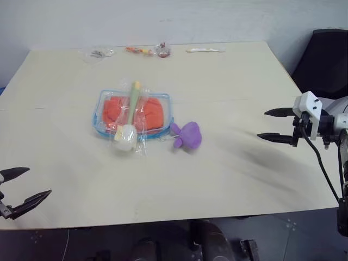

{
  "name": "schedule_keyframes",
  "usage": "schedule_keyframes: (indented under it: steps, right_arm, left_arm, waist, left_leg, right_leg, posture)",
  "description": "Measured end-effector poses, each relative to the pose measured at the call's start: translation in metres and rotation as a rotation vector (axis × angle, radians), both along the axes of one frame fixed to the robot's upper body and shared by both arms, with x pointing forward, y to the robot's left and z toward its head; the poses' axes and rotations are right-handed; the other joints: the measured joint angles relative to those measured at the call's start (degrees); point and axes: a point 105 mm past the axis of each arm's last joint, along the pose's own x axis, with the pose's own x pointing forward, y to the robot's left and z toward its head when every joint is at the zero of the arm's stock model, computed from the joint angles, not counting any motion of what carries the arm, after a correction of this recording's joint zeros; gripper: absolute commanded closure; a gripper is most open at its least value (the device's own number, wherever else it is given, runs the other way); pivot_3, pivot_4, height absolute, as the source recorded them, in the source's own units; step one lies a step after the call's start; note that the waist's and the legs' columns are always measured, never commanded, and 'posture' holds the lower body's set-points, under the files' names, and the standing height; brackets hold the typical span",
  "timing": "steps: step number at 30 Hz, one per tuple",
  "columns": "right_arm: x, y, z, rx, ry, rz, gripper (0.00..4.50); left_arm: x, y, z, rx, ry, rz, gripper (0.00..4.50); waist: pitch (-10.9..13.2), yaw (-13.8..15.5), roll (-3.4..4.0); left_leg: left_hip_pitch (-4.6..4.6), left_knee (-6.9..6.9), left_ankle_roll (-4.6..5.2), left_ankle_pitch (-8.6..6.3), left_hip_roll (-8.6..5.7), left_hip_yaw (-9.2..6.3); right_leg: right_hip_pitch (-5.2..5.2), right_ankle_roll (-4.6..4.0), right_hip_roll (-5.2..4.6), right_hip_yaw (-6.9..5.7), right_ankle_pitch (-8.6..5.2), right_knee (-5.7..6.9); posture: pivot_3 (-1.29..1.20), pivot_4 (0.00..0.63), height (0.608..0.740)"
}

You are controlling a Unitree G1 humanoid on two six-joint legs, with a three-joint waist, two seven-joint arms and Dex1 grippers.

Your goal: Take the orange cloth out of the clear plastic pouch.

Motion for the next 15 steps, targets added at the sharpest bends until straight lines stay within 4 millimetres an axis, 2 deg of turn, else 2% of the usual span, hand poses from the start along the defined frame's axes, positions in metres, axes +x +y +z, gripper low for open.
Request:
schedule_keyframes:
  steps: [15]
  right_arm:
    - [0.0020,-0.0044,-0.0034,-0.005,-0.010,-0.027,0.00]
  left_arm:
    - [-0.0008,0.0018,-0.0048,-0.006,0.019,0.022,0.03]
  waist:
    - [0.00,-0.03,0.00]
  left_leg:
    - [0.00,0.00,0.00,0.00,0.00,0.01]
  right_leg:
    - [0.00,0.00,0.00,0.01,0.00,0.01]
  posture:
    - [0.00,0.150,0.740]
